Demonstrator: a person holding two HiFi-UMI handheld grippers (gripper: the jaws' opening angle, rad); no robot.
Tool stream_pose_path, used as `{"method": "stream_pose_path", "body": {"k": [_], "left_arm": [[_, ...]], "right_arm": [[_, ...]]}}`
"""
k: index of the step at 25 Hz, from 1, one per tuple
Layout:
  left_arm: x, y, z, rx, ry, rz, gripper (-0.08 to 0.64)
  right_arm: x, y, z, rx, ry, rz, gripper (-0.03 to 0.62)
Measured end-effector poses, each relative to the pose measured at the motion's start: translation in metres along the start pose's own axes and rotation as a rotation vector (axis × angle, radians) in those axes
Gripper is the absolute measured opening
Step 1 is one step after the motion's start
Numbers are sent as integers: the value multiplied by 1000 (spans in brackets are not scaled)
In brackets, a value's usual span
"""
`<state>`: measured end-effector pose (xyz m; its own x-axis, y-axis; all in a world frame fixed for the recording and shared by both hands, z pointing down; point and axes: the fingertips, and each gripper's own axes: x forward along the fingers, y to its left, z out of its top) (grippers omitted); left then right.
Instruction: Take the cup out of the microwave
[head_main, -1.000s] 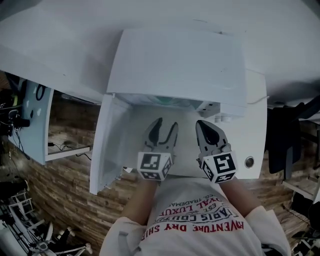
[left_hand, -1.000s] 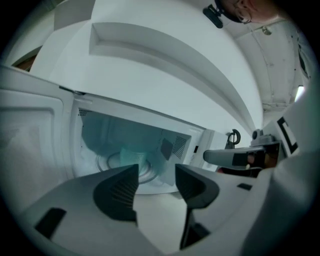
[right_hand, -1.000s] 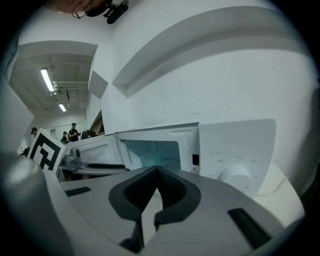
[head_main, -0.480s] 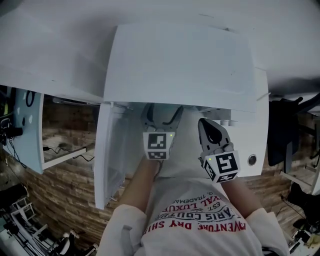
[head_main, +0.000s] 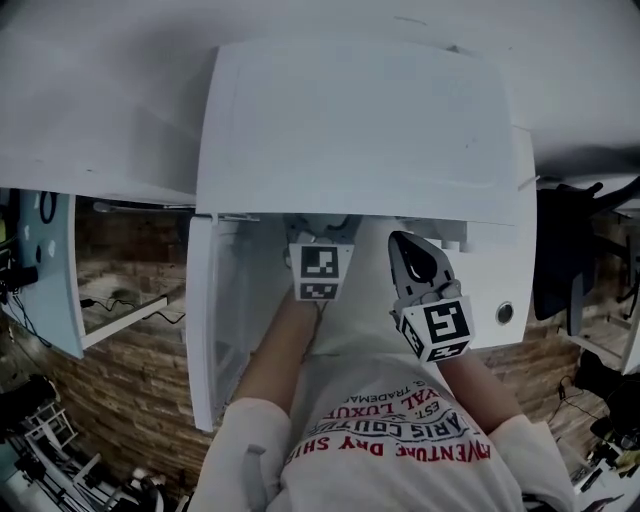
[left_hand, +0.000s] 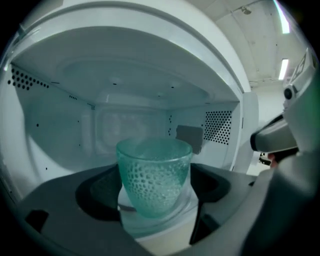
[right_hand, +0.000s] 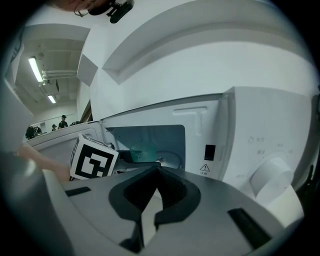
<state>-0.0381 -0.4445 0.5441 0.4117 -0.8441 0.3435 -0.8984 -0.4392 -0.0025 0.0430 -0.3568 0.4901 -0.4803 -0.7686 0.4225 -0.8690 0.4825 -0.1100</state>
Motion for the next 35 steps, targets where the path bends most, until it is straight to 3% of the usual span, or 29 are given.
{"method": "stream_pose_path", "body": {"k": [13, 25, 35], "left_arm": [[0, 4, -1, -13, 36, 2, 380], [-79, -22, 12, 4, -3, 5, 380], [-149, -47, 53, -17, -55, 27, 379]], "right_arm": [[-6, -12, 1, -3, 7, -33, 5], [-20, 4, 14, -19, -42, 6, 5], [-51, 24, 35, -32, -141, 24, 5]]}}
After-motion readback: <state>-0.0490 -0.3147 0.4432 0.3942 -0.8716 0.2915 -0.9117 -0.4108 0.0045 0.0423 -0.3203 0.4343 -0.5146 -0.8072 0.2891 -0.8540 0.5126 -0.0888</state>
